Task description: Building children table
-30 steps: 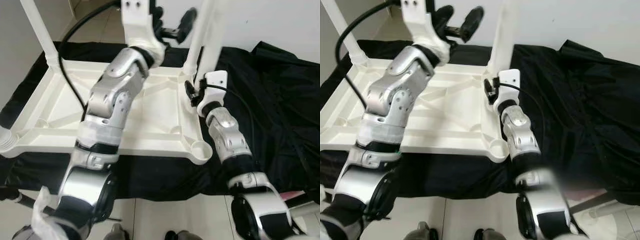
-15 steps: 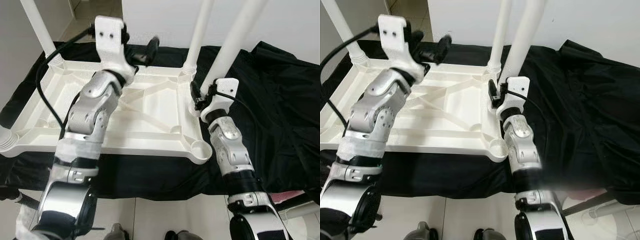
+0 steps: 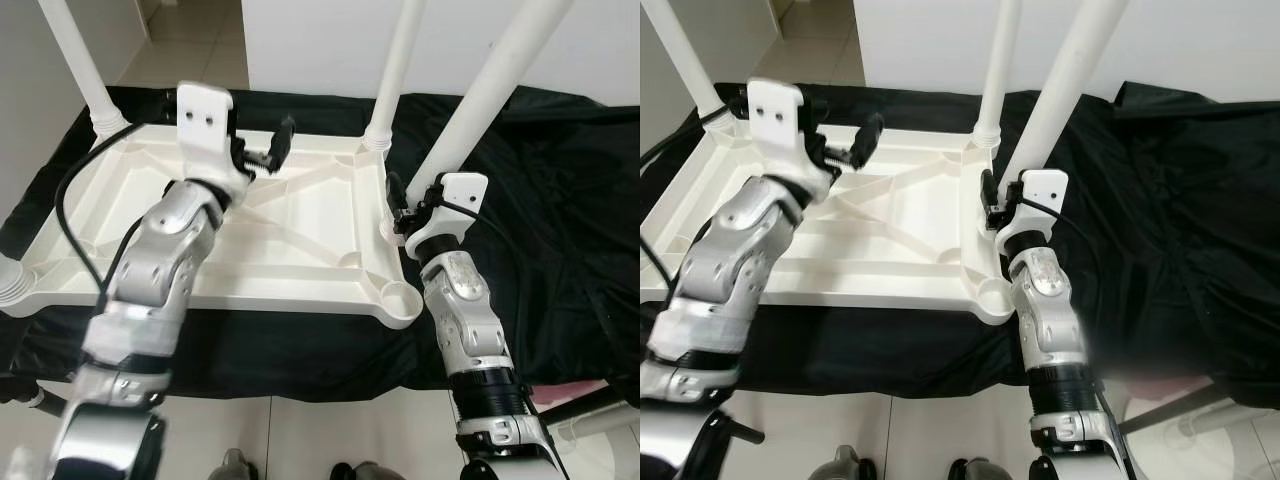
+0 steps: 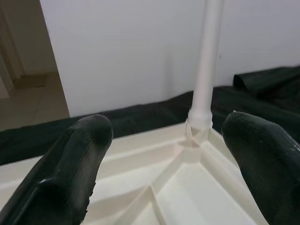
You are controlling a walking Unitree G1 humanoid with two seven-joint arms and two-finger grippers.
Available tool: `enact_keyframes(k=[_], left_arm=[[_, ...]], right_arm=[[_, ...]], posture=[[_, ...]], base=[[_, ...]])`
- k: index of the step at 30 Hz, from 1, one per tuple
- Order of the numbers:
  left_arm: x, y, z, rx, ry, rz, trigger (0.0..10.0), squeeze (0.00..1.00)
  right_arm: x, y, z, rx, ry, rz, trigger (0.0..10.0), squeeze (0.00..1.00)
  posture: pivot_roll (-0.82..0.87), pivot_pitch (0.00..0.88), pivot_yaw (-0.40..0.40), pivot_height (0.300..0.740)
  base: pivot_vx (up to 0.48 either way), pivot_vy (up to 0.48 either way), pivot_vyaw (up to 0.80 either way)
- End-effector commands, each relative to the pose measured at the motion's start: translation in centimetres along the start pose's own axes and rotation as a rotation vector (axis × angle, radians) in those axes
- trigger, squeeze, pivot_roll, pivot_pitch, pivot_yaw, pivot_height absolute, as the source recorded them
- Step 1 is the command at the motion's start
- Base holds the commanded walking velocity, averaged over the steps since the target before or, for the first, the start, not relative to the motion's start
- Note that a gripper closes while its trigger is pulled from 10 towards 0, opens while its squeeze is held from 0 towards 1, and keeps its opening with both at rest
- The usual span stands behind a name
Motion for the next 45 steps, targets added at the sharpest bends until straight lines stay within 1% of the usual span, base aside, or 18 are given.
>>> enact_keyframes(k=[1, 2, 6, 10, 13, 16, 18, 20, 21, 26, 29, 30, 31, 32, 34, 36, 40, 45], left_arm=[[-0.9, -3.1, 0.6, -0.003, -0.077, -0.332, 10.0, 0.0], [-1.5, -3.5, 0.4, -0.008, -0.076, -0.37, 10.0, 0.0], [-2.3, -4.0, 0.2, -0.015, -0.075, -0.414, 10.0, 0.0], [-2.9, -4.1, 0.0, -0.044, -0.076, -0.409, 10.0, 0.0], [-4.0, -4.2, -0.3, -0.079, -0.07, -0.427, 10.0, 0.0], [-4.7, -5.0, -0.3, -0.077, -0.068, -0.48, 10.0, 0.0], [-5.1, -6.4, -0.3, -0.072, -0.066, -0.542, 10.0, 0.0], [-5.2, -6.9, -0.3, -0.071, -0.062, -0.563, 10.0, 0.0], [-5.5, -7.4, -0.9, -0.084, -0.041, -0.576, 10.0, 0.0], [-5.8, -7.3, -2.8, -0.109, 0.028, -0.533, 10.0, 0.0], [-5.6, -6.8, -4.6, -0.13, 0.09, -0.446, 10.0, 0.0], [-5.6, -6.8, -4.6, -0.13, 0.09, -0.446, 10.0, 0.0], [-5.6, -6.5, -5.6, -0.146, 0.131, -0.404, 10.0, 0.0], [-5.6, -6.5, -5.6, -0.146, 0.131, -0.404, 10.0, 0.0], [-6.2, -6.3, -6.6, -0.163, 0.175, -0.378, 10.0, 0.0], [-6.2, -6.3, -6.6, -0.163, 0.175, -0.378, 10.0, 0.0], [-7.2, -6.3, -7.2, -0.195, 0.205, -0.369, 10.0, 0.0], [-8.1, -7.4, -7.2, -0.237, 0.19, -0.411, 10.0, 0.0]], right_arm=[[-0.2, 0.5, 0.1, 0.005, 0.001, 0.027, 10.0, 0.0], [-0.4, 0.5, 0.1, 0.002, 0.007, 0.03, 10.0, 0.0], [-0.7, 0.5, 0.0, -0.003, 0.017, 0.031, 10.0, 0.0], [-1.0, 0.3, -0.2, -0.013, 0.03, 0.028, 10.0, 0.0], [-1.3, 0.0, -0.2, -0.02, 0.036, 0.023, 10.0, 0.0], [-1.5, -0.2, -0.2, -0.024, 0.038, 0.02, 10.0, 0.0], [-1.7, 0.0, -0.4, -0.036, 0.047, 0.027, 10.0, 0.0], [-1.8, 0.1, -0.5, -0.042, 0.051, 0.03, 10.0, 0.0], [-2.0, 0.2, -0.6, -0.041, 0.059, 0.035, 10.0, 0.0], [-2.3, 0.4, -0.9, -0.041, 0.068, 0.036, 10.0, 0.0], [-2.3, 0.4, -0.9, -0.042, 0.068, 0.036, 10.0, 0.0], [-2.3, 0.4, -0.9, -0.042, 0.068, 0.036, 10.0, 0.0], [-2.3, 0.5, -0.8, -0.043, 0.064, 0.034, 10.0, 0.0], [-2.3, 0.5, -0.8, -0.043, 0.064, 0.034, 10.0, 0.0], [-2.3, 0.5, -0.8, -0.047, 0.06, 0.031, 10.0, 0.0], [-2.3, 0.5, -0.8, -0.047, 0.06, 0.031, 10.0, 0.0], [-2.4, 0.4, -0.7, -0.051, 0.058, 0.029, 10.0, 0.0], [-2.4, 0.3, -0.7, -0.053, 0.057, 0.026, 10.0, 0.0]], posture=[[-0.02, 0.081, -0.024, 0.74], [-0.01, 0.086, -0.025, 0.74], [-0.01, 0.088, -0.024, 0.74], [-0.01, 0.092, -0.022, 0.74], [-0.01, 0.103, -0.017, 0.74], [0.0, 0.114, -0.014, 0.74], [0.0, 0.126, -0.013, 0.74], [-0.01, 0.128, -0.012, 0.74], [0.0, 0.128, -0.01, 0.74], [-0.01, 0.127, -0.001, 0.74], [-0.02, 0.125, 0.01, 0.74], [-0.02, 0.125, 0.01, 0.74], [-0.02, 0.123, 0.012, 0.74], [-0.02, 0.123, 0.012, 0.74], [-0.03, 0.118, 0.019, 0.74], [-0.03, 0.118, 0.019, 0.74], [-0.03, 0.108, 0.027, 0.74], [-0.03, 0.097, 0.026, 0.74]], base=[[0.0, 0.0, 0.0], [0.0, 0.0, 0.0], [0.0, 0.0, 0.0], [0.0, 0.0, 0.0], [0.0, 0.0, 0.0], [0.0, 0.0, 0.0], [0.0, 0.0, 0.0], [0.0, 0.0, 0.0], [0.0, 0.0, 0.0], [0.0, 0.0, 0.0], [0.0, 0.0, 0.0], [0.0, 0.0, 0.0], [0.0, 0.0, 0.0], [0.0, 0.0, 0.0], [0.0, 0.0, 0.0], [0.0, 0.0, 0.0], [0.0, 0.0, 0.0], [0.0, 0.0, 0.0]])
Point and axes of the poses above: a point about 5 cm out from each wrist's last joint towards the gripper, its own x axis pointing out of the wrist towards the gripper, its own z axis along the axis of the wrist's last joint, y = z × x, the point moved 3 cm from there along x, pointing out of the wrist towards the gripper, and after that the axes turned 15 degrees about x, right-handed, at the moved point
